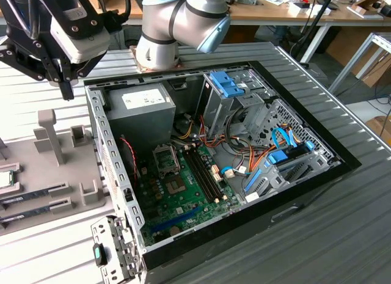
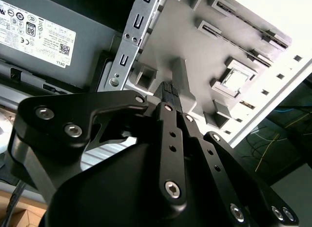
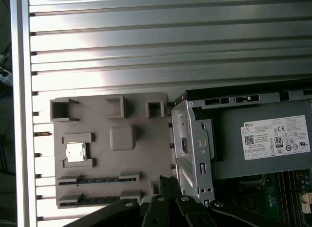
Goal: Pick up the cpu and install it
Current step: 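Reach for the cpu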
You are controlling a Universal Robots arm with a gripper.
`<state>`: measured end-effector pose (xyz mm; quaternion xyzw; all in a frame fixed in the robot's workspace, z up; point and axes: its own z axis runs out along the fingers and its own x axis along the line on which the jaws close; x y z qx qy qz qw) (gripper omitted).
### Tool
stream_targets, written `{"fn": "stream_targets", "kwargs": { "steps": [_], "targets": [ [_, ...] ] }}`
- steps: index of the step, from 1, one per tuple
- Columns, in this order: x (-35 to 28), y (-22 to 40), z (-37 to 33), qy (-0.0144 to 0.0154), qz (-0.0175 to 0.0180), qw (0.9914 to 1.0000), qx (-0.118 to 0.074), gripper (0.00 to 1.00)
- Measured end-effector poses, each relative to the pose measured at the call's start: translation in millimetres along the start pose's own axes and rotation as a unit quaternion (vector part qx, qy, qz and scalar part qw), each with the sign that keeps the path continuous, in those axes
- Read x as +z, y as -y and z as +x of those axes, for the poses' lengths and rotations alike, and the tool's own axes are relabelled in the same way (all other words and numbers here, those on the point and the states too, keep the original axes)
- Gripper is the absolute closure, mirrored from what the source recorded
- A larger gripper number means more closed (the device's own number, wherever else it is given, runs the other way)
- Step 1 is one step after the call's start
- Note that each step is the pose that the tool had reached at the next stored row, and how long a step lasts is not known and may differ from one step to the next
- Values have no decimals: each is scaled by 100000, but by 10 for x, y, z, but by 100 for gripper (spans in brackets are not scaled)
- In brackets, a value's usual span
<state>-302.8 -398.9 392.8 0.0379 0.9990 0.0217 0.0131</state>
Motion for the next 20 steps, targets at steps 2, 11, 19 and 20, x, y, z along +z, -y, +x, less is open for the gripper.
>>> {"fn": "stream_targets", "kwargs": {
  "steps": [2,11,19,20],
  "targets": [
    [0,1,7,-1,3,100000,0,89],
    [-3,10,125,-3,5,100000,-1,89],
    [-4,12,159,-5,5,100000,2,89],
    [-4,12,163,-3,4,100000,1,89]
  ]
}}
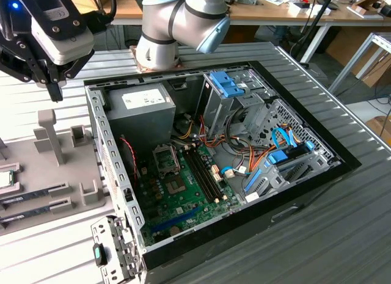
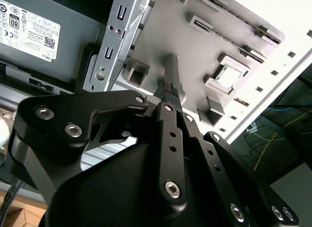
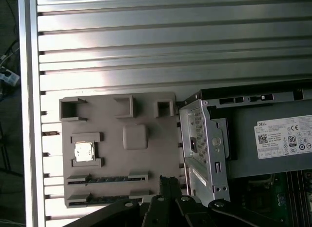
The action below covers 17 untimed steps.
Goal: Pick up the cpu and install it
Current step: 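Reach for the cpu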
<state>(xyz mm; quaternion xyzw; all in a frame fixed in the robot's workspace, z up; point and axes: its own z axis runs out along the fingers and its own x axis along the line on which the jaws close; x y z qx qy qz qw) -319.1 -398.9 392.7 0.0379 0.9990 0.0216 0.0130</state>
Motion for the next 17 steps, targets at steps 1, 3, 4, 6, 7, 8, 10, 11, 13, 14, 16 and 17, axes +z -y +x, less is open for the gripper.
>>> {"fn": "stream_targets", "kwargs": {
  "steps": [1,3,4,6,7,8,10,11,13,14,16,17],
  "targets": [
    [0,1,8,5,-4,100000,-6,89],
    [-1,2,19,-2,4,100000,-3,89],
    [-1,2,21,-2,2,100000,-4,89],
    [-1,2,32,0,0,100000,-1,89],
    [-1,2,35,1,0,100000,0,89],
    [-1,3,38,4,-2,100000,-1,89],
    [-1,4,45,0,1,100000,-2,89],
    [-1,4,50,0,-1,100000,-2,89],
    [-1,4,56,2,-2,100000,-1,89],
    [-1,5,59,2,-2,100000,-2,89],
    [-2,5,68,3,-1,100000,-1,89],
    [-2,5,72,4,-2,100000,0,89]
  ]
}}
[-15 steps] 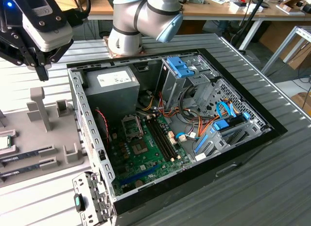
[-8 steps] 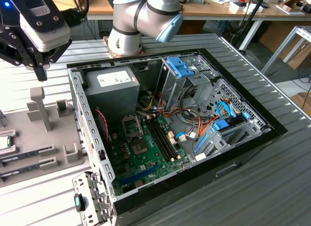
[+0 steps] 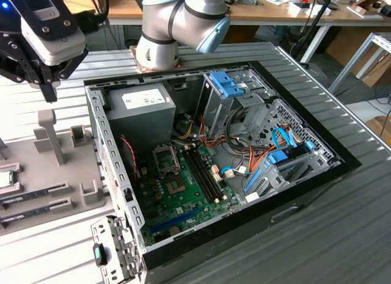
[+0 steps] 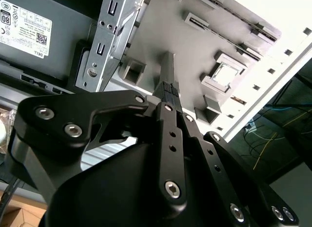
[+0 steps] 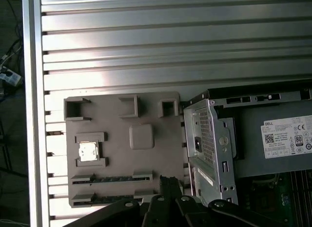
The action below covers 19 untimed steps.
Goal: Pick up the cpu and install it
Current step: 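Reach for the cpu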
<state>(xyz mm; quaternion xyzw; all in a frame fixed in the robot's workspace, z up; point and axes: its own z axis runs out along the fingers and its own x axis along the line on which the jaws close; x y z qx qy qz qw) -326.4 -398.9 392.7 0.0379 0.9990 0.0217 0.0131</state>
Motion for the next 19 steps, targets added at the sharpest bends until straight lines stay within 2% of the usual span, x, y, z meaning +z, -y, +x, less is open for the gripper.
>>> {"fn": "stream_targets", "kwargs": {
  "steps": [19],
  "targets": [
    [-2,6,75,-3,0,100000,-1,89]
  ]
}}
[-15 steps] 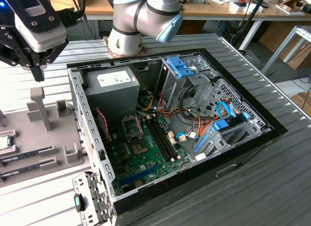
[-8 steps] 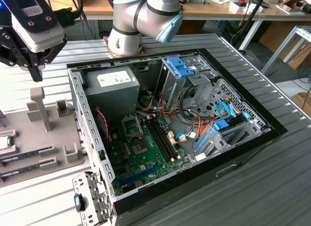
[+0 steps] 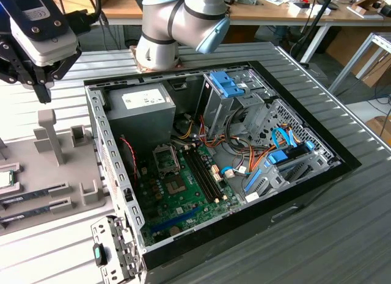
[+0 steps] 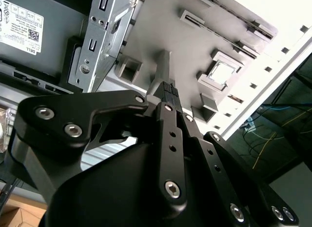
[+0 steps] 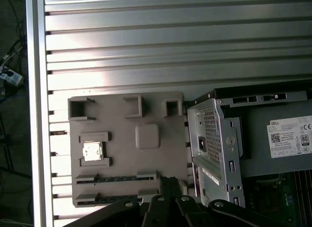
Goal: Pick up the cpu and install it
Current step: 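Reach for the cpu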
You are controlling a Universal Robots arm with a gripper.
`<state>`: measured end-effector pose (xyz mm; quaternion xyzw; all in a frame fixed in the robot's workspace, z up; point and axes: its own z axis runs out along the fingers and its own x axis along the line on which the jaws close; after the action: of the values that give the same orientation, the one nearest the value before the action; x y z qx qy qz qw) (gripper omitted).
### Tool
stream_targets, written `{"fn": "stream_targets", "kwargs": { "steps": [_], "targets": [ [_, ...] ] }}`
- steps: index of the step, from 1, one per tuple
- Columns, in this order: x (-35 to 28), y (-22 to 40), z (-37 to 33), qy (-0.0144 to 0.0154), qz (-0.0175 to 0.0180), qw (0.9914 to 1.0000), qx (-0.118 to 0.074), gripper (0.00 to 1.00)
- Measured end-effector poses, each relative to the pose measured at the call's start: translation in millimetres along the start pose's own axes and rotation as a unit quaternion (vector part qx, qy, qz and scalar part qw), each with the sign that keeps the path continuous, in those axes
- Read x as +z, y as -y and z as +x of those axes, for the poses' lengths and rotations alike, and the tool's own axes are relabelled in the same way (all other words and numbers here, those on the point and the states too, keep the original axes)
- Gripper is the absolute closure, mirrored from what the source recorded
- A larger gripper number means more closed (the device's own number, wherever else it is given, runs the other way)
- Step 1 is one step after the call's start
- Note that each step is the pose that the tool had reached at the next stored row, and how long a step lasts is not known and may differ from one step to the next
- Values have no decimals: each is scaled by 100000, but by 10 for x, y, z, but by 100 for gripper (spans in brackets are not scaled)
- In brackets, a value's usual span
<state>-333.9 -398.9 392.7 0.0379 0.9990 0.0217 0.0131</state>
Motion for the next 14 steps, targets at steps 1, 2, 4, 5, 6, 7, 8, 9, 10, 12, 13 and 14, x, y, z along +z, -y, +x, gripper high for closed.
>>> {"fn": "stream_targets", "kwargs": {
  "steps": [1,2,4,5,6,7,8,9,10,12,13,14],
  "targets": [
    [0,0,5,-1,2,100000,-2,89],
    [0,1,9,1,1,100000,-1,89],
    [-1,2,27,0,2,100000,5,89],
    [0,3,34,2,0,100000,1,89],
    [-1,3,43,1,0,100000,0,89],
    [-1,5,68,-3,5,100000,2,89],
    [-1,6,80,-1,3,100000,-2,89],
    [-1,7,90,-1,1,100000,-1,89],
    [-1,7,95,0,2,100000,0,89],
    [-1,9,110,1,1,100000,1,89],
    [-1,9,121,-1,1,100000,0,89],
    [-1,10,127,0,0,100000,0,89]
  ]
}}
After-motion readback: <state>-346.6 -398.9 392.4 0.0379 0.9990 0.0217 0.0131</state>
